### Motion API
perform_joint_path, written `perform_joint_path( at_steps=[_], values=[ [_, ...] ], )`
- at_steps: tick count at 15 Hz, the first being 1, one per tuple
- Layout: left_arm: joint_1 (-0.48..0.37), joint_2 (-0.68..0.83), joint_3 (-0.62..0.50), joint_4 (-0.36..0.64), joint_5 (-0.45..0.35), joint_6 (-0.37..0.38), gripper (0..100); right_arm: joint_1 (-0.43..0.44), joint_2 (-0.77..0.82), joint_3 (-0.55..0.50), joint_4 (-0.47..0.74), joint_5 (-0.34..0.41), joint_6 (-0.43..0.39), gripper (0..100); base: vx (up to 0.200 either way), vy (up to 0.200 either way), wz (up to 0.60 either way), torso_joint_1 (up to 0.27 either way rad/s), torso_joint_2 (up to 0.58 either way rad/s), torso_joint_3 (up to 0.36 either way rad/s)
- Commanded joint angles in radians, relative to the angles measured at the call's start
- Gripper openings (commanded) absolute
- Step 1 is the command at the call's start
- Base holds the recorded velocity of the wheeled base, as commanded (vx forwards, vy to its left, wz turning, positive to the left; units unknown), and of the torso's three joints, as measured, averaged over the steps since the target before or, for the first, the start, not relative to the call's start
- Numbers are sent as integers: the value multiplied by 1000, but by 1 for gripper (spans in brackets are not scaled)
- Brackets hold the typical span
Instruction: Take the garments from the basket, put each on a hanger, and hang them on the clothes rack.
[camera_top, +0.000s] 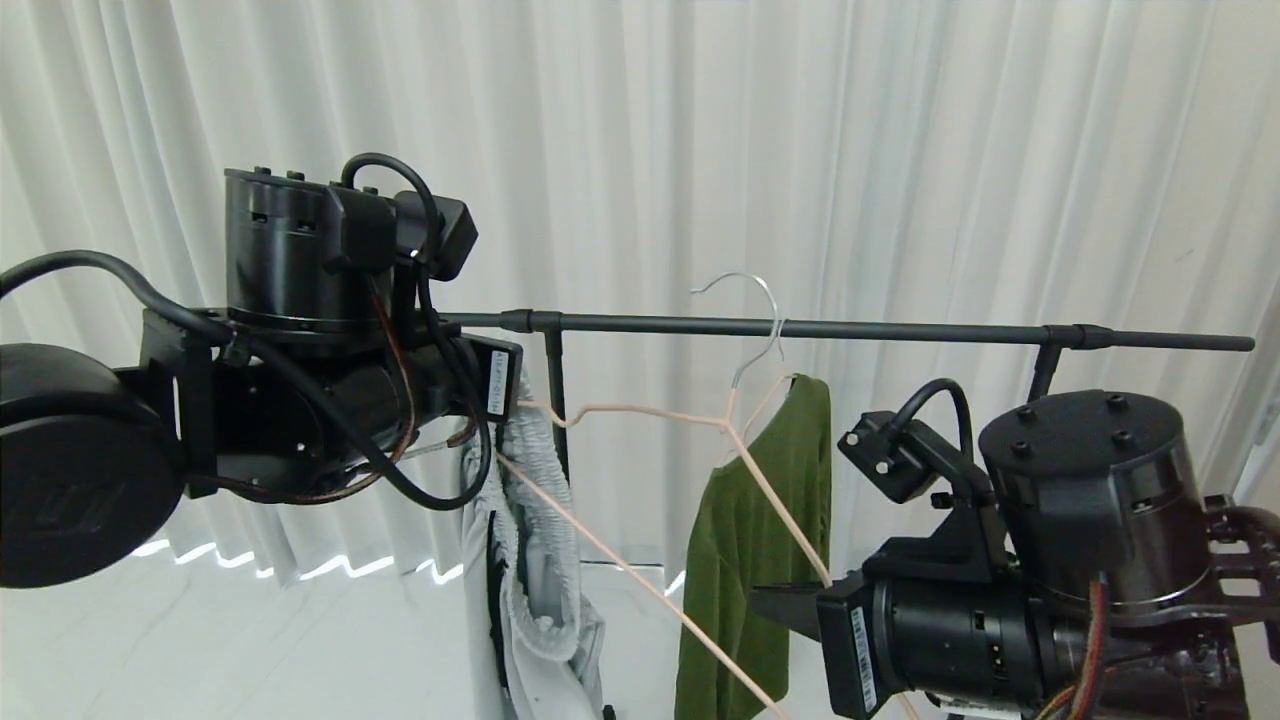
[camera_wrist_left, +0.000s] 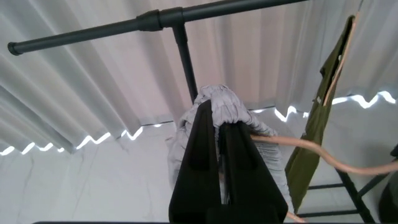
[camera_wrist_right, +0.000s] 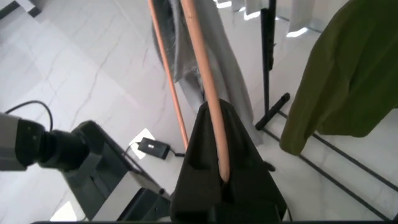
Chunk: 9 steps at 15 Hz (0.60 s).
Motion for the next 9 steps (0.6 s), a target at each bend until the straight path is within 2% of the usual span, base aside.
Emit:
perform_joint_path(
  at_steps=[1, 4, 6, 7, 9],
  values=[
    [5, 7, 1, 1, 7, 1, 0, 16, 9, -4, 21, 1, 14, 0, 0, 0, 0, 0, 0, 0],
    [6, 41, -6, 23, 131, 3, 0, 4, 39, -29, 23, -3, 79, 0, 0, 0, 0, 0, 0, 0],
    [5, 41, -3, 23, 136, 3, 0, -11, 61, -67, 23, -22, 109, 0, 0, 0, 0, 0, 0, 0],
    [0, 38, -3, 23, 136, 3, 0, -20, 85, -95, 23, -52, 114, 0, 0, 0, 0, 0, 0, 0],
    [-15, 34, 1, 23, 137, -2, 0, -20, 113, -123, 23, -68, 114, 0, 0, 0, 0, 0, 0, 0]
  ],
)
